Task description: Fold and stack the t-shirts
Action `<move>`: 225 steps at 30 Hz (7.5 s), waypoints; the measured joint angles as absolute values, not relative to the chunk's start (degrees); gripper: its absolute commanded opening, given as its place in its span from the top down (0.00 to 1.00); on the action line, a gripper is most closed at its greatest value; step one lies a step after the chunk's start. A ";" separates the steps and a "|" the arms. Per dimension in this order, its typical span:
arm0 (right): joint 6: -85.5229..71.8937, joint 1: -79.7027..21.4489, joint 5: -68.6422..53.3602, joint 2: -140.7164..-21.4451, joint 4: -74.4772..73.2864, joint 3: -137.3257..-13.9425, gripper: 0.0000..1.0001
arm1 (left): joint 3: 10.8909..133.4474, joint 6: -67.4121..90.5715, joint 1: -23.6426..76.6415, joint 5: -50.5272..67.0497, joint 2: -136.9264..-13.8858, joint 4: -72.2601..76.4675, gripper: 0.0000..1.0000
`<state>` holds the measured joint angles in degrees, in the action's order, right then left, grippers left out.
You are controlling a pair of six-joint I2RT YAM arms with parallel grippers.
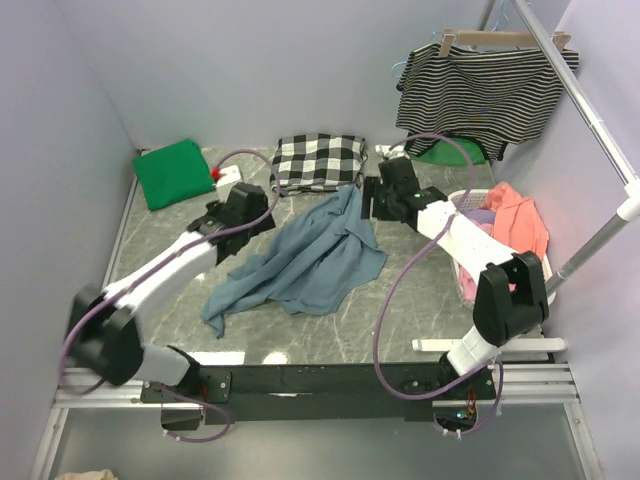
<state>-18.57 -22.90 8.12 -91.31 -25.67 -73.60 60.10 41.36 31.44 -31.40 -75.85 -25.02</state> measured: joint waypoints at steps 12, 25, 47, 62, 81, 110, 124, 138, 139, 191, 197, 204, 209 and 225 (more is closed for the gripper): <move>-18.59 -22.90 2.87 -97.38 -25.71 -71.68 0.25 | 66.70 35.38 21.58 -9.10 -99.33 -14.90 0.25; -18.55 -23.00 3.79 -103.42 -27.40 -75.88 0.25 | 66.17 32.10 21.58 4.21 -104.62 -11.51 0.44; -16.82 -27.73 5.61 -109.23 -31.81 -84.73 0.24 | 64.84 30.81 21.17 8.49 -107.15 -12.16 0.99; -16.23 -28.75 10.55 -111.94 -34.15 -83.50 0.67 | 64.84 30.81 20.43 8.19 -107.13 -12.32 0.99; -15.05 -28.47 18.06 -92.79 -34.76 -81.58 1.00 | 64.97 29.95 13.96 1.08 -89.67 -20.14 0.99; -14.83 -31.11 8.19 -38.96 -51.92 -90.96 1.00 | 85.86 25.67 12.73 9.93 -38.44 -50.78 0.94; -11.29 -31.09 -11.18 -43.48 -52.82 -113.47 0.93 | 111.98 26.30 12.73 27.00 -44.23 -55.00 0.92; -11.07 -31.09 -0.47 -51.75 -38.70 -84.12 0.96 | 77.47 29.43 12.71 11.44 -43.20 -44.97 0.99; -11.27 -31.07 1.43 -55.09 -37.06 -81.56 0.96 | 73.65 29.82 12.73 9.34 -44.07 -43.90 0.99; -15.35 -15.97 4.23 -113.16 -26.37 -93.45 0.25 | 76.79 27.81 11.11 -1.08 -103.15 -13.41 0.21; -16.10 -21.08 -2.24 -112.38 -25.63 -86.06 0.26 | 63.66 32.84 14.15 9.50 -101.14 -7.64 0.21; -19.09 -25.41 -8.73 -112.29 -23.35 -78.13 0.28 | 59.33 35.29 13.54 11.81 -103.26 -2.70 0.21; -20.62 -25.39 -7.35 -111.72 -23.03 -75.13 0.27 | 61.69 35.14 13.58 8.45 -105.27 -3.62 0.20; -32.29 -35.90 -1.41 -94.89 -23.09 -54.17 0.25 | 51.07 37.41 9.67 0.30 -94.00 -10.55 0.19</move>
